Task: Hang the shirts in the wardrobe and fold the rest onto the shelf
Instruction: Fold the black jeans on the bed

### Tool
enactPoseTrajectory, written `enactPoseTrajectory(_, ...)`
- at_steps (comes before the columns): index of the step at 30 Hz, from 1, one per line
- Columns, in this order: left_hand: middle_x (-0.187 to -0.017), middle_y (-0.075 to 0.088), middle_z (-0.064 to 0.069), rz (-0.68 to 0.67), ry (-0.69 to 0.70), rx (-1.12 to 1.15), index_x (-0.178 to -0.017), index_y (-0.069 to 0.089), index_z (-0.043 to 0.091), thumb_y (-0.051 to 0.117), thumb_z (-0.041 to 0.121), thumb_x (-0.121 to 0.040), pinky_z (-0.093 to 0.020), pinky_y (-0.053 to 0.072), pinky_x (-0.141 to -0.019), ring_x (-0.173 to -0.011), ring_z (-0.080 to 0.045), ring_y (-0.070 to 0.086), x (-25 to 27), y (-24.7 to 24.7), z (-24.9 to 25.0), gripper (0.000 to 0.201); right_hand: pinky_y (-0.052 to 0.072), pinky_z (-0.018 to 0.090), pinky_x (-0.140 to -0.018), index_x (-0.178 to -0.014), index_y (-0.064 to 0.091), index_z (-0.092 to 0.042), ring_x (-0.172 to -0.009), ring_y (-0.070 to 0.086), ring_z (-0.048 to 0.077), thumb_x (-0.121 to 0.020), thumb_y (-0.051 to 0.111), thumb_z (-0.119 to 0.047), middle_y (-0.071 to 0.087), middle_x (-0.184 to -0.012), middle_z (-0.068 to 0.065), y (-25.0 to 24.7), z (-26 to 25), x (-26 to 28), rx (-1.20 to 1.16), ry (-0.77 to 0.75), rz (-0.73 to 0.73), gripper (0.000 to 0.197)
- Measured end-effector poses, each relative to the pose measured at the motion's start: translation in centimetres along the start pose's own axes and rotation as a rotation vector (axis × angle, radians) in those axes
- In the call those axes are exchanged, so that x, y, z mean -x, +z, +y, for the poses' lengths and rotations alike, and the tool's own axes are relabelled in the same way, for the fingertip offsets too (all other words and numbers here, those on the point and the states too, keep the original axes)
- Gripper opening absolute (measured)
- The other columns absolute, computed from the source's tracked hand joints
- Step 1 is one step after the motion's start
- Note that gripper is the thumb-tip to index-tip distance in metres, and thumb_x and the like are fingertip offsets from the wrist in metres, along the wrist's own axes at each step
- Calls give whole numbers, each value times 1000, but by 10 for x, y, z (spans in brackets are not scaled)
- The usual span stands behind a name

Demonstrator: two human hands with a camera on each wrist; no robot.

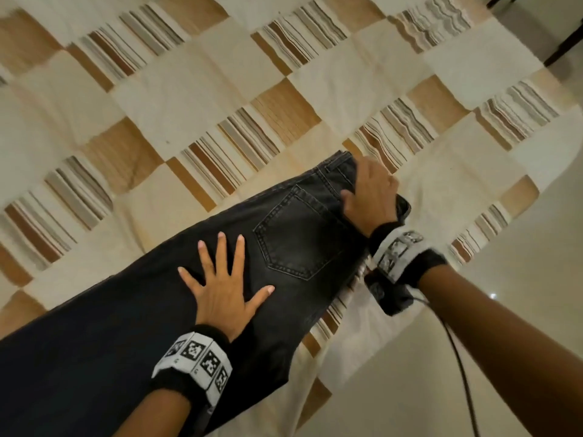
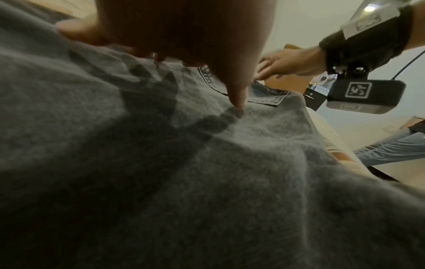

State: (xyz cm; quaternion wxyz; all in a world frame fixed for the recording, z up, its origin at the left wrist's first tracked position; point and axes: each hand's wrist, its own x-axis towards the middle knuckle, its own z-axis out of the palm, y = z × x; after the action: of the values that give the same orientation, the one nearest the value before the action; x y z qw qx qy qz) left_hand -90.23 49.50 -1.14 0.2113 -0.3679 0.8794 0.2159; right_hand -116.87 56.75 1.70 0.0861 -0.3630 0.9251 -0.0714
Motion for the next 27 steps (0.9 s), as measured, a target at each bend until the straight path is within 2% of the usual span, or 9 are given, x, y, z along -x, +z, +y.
enactPoseTrajectory(2, -157, 9, -16, 1, -6, -34, -149, 11, 18, 22, 80, -73, -78, 13, -94, -140, -46, 4, 2, -5, -2, 99, 21, 50, -112, -143, 32, -9, -139, 28, 28, -87, 58, -40, 34, -148, 11, 10, -42, 27, 41, -334, -46, 69)
enactPoseTrajectory(5, -148, -37, -5, -50, -72, -28, -143, -24, 31, 42, 87, -60, -78, 8, -97, -137, -41, -26, -4, -3, -16, 120, 15, 56, -113, -147, 28, -10, -144, 20, 29, -88, 25, -60, 25, -154, 11, 49, -79, 65, 394, -774, -299, 78)
enactPoseTrajectory(8, -132, -57, 4, -172, -115, -1, -124, -45, 43, 53, 87, -53, -77, 4, -98, -130, -38, -41, -9, -4, -22, 129, 7, 57, -114, -150, 15, -19, -145, 15, 26, -85, 8, -69, 20, -157, 6, 62, -67, 50, 512, -911, -403, 82)
enactPoseTrajectory(12, -129, -59, 7, -204, -112, 19, -120, -47, 47, 56, 86, -52, -78, 3, -98, -130, -37, -41, -8, -9, -18, 130, 7, 60, -109, -150, 15, -24, -142, 26, 21, -89, -5, -68, 21, -155, 0, 36, -6, -3, 448, -684, -458, 77)
enactPoseTrajectory(16, -130, -57, 8, -183, -114, 16, -120, -47, 47, 57, 85, -52, -78, 3, -97, -131, -37, -39, -7, -9, -19, 129, -13, 60, -111, -143, -18, -32, -143, -12, 7, -70, -26, -76, -10, -158, -11, 26, 25, -17, 351, -559, -442, 86)
enactPoseTrajectory(19, -137, -52, 2, -138, -145, 31, -125, -44, 41, 58, 80, -60, -76, 2, -99, -133, -38, -37, -3, -6, -13, 128, -19, 60, -105, -148, -14, -26, -143, -19, 16, -78, 0, -75, -22, -154, -10, 20, -7, 4, 241, -408, -484, 87)
enactPoseTrajectory(23, -156, -14, -16, 34, -120, 23, -146, -17, 23, 48, 64, -79, -74, 6, -101, -140, -42, -10, 32, 31, 28, 101, 0, 64, -111, -150, 15, -22, -145, 6, 26, -89, 11, -70, 12, -158, 6, 43, -12, 70, 291, -622, -353, 79)
enactPoseTrajectory(25, -157, 0, -15, -81, -28, 30, -148, 12, 22, 35, 58, -81, -73, 12, -101, -140, -41, 14, 66, 60, 44, 79, 10, 62, -110, -149, 21, -25, -144, 15, 25, -90, 10, -71, 24, -155, 8, 54, 0, 89, 312, -620, -415, 76)
enactPoseTrajectory(27, -157, 3, -12, -117, 53, 1, -145, 25, 23, 30, 60, -79, -69, 14, -103, -137, -37, 25, 91, 84, 43, 76, 11, 61, -110, -148, 21, -26, -143, 17, 25, -89, 11, -71, 25, -155, 7, 58, 4, 91, 302, -579, -438, 75)
